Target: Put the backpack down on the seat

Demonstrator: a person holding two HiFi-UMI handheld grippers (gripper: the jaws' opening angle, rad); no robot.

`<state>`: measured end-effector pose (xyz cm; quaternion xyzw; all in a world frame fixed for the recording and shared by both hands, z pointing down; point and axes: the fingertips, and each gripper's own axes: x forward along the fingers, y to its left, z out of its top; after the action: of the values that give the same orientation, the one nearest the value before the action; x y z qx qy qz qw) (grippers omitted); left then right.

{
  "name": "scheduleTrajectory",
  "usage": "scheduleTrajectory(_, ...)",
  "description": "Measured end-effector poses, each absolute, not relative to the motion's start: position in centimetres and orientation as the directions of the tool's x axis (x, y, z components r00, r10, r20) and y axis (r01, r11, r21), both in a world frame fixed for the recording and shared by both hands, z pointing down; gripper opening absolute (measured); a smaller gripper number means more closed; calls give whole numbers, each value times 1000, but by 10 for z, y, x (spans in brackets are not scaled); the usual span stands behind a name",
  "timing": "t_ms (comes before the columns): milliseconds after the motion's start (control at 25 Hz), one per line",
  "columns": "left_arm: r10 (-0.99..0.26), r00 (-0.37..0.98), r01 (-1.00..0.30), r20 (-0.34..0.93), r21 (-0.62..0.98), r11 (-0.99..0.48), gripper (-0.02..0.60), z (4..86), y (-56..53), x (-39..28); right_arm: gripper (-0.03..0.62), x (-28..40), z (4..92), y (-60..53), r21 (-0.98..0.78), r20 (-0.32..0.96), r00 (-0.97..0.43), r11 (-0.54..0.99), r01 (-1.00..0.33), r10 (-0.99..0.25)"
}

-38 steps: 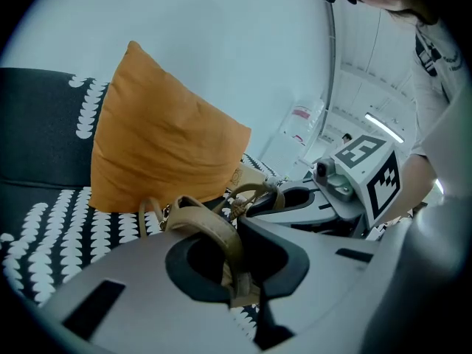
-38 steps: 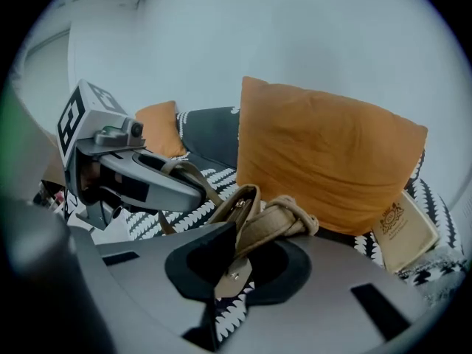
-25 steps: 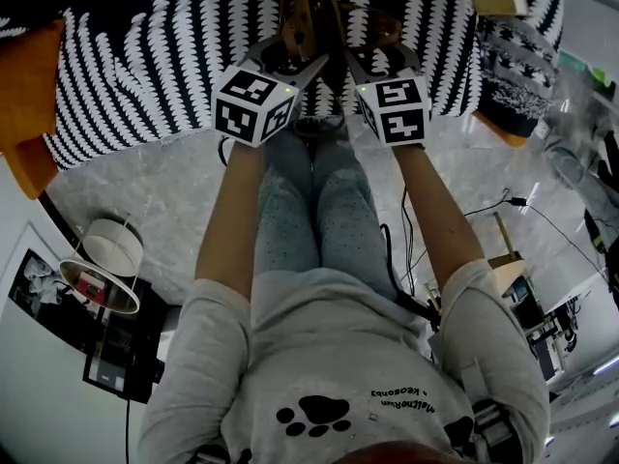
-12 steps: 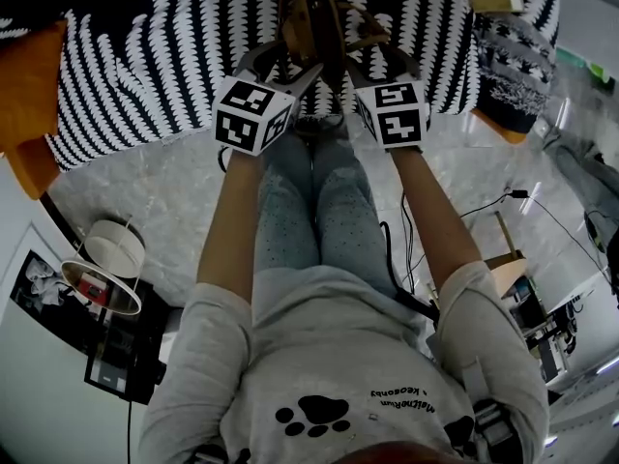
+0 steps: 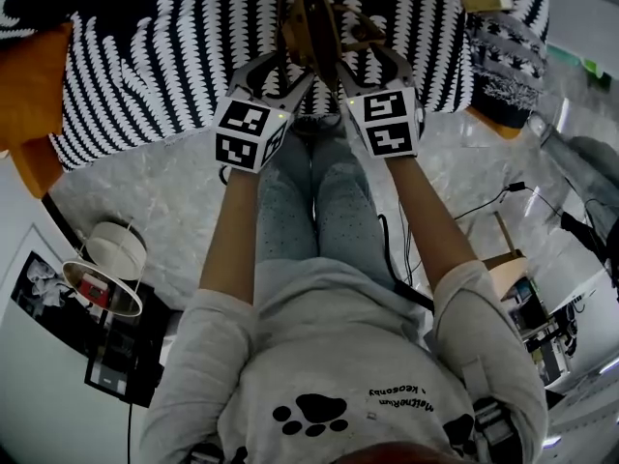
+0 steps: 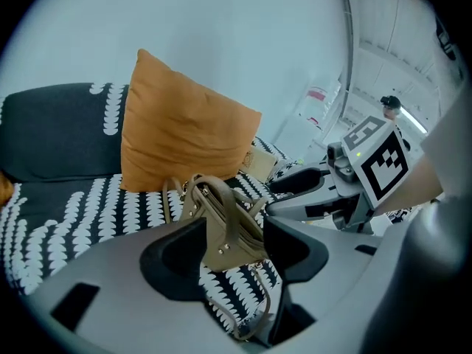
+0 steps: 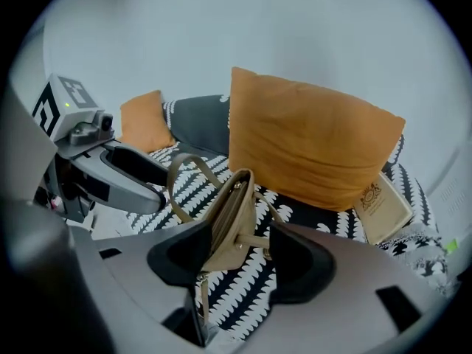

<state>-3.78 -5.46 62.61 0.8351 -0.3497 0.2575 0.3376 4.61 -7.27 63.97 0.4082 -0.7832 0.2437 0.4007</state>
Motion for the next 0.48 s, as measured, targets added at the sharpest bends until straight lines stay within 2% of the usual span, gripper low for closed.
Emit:
scheduleTrajectory(160,-429,618,-762,659,368,-533,242,607,-55,-35,244,44,622,-75,-52,813,-347,535,-843,-468)
scheduleTrajectory(200,-438,615,-765,655,362,-533,216,601,-56,-35,244,42,616,-75,-52,809,-351,537,-842,-471)
scheduleTrajectory(280,-460,609,-770,646,343,-538,120,589,-57,-32,240,40,607,-74,-61,805,-361,539,-840,-472)
scheduleTrajectory(320,-467,610,-769,640,337,-543,92,583,-58,-29,226,40,602,-74,-70,802,-366,534,-843,-473)
scheduleTrajectory(480,-485,631,-758,605,347,-552,54,559,-62,-16,104,43,576,-76,-81,779,-372,508,-858,-505)
